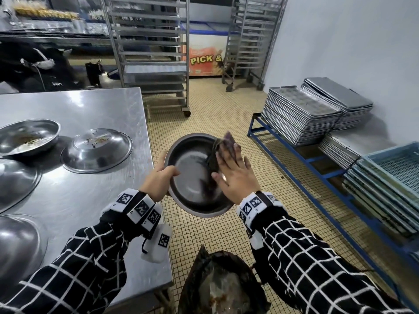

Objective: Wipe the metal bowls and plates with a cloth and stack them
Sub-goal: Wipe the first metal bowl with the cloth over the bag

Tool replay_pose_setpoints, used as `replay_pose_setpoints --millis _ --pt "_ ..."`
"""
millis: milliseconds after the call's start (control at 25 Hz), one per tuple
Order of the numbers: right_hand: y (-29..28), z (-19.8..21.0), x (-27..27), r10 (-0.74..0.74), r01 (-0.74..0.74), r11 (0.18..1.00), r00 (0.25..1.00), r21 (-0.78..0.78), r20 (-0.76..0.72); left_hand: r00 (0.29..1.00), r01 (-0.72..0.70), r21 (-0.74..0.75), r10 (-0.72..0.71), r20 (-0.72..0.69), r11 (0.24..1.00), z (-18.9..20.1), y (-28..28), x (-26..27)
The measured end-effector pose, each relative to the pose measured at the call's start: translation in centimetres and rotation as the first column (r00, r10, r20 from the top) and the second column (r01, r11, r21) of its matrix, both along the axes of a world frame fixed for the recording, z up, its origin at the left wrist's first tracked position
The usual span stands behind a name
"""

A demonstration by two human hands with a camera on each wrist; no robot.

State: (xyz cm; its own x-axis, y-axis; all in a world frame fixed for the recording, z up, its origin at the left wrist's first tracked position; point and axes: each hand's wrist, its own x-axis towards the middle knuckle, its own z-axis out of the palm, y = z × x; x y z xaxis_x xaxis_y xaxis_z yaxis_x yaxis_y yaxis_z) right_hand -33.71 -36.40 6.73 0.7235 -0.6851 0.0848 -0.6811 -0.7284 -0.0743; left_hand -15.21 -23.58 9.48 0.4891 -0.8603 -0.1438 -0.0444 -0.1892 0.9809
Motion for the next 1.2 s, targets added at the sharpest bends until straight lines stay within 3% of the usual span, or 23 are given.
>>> replay_pose_setpoints --millis 120,240,320,480,600,680,760,920,1040,1120,1200 --pt "-0.4 2.3 0.5 -0.033 -0.038 0.971 0.956 0.237 0.29 0.998 0.035 -0.001 -0.035 -0.049 0.999 0.5 0.4 -0.1" --pt "-0.5 4.0 0.7 -0.236 -0.045 0.867 0.84 0.496 0.488 0.996 -0.008 -0.016 0.007 -0.085 1.0 1.0 0.8 0.0" --pt "-0.2 4.2 0.4 -0.278 -0.064 0.853 0.784 0.518 0.554 0.993 -0.036 -0.048 0.03 -0.116 0.998 1.2 0.9 0.0" --pt "1.0 3.8 -0.5 -0.444 -0.207 0.754 0.538 0.624 0.716 0.988 -0.029 -0.191 0.0 -0.153 0.981 1.0 0.8 0.2" --pt "3.1 3.0 -0.3 -0.557 -0.089 0.764 0.41 0.639 0.722 0.977 -0.16 -0.198 0.127 -0.169 0.967 0.5 0.6 -0.3" --pt "4.5 2.4 -0.4 -0.61 -0.03 0.751 0.352 0.66 0.71 0.983 -0.13 -0.244 0.093 -0.157 0.961 0.1 0.4 -0.1" --pt "4.4 2.6 -1.2 -0.616 -0.021 0.737 0.389 0.675 0.685 0.988 0.084 -0.207 -0.108 -0.111 0.975 -0.1 0.4 0.9" --pt "2.4 4.9 -2.8 -0.466 -0.149 0.726 0.611 0.671 0.64 0.89 0.336 -0.078 -0.344 -0.3 0.938 0.0 1.2 1.9" --pt "2.5 5.9 -2.6 -0.394 -0.141 0.764 0.67 0.629 0.629 0.943 0.202 -0.084 -0.217 -0.252 0.976 0.8 1.6 0.1" --pt "3.1 5.9 -2.5 -0.442 -0.08 0.794 0.603 0.602 0.664 0.959 0.041 -0.147 -0.08 -0.271 0.988 0.6 1.4 -0.6" --pt "4.1 5.4 -2.0 -0.517 -0.031 0.797 0.481 0.604 0.708 0.944 -0.119 -0.21 0.046 -0.327 0.97 0.4 1.0 -1.4"
